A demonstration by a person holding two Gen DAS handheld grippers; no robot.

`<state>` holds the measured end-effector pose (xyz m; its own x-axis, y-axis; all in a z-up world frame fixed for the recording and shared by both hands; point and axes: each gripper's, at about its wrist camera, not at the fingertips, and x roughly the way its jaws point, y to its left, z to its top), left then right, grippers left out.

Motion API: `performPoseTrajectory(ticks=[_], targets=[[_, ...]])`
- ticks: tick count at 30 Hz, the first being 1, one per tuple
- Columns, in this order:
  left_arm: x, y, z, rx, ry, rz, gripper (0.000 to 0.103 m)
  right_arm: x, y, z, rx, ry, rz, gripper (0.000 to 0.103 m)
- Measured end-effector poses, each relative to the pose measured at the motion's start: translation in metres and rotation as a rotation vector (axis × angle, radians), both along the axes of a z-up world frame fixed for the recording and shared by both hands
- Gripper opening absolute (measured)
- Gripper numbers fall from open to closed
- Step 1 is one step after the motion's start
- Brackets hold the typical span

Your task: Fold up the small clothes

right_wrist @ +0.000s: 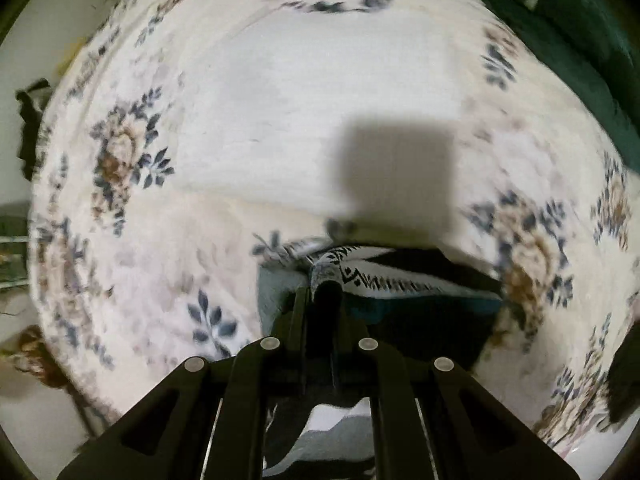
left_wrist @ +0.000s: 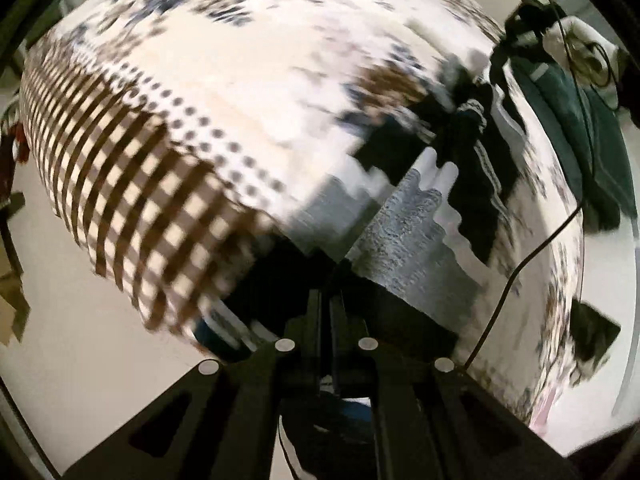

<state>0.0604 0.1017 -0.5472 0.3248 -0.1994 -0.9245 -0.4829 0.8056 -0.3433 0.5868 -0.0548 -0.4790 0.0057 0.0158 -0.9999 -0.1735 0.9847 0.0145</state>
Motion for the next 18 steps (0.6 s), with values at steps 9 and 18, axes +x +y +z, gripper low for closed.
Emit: performPoseTrajectory(ticks=[9, 18], targets=[[-0.001, 0.055, -0.072, -0.045, 0.137, 0.069, 0.047, 0.014, 0.04, -0.063, 0.083, 0.105, -0.01, 0.046], [-0.061, 0.072, -0.053, -0.18, 0.029, 0.203, 0.059, -0.157, -0.058, -0.039, 0.253, 0.251, 0.081, 0.057]])
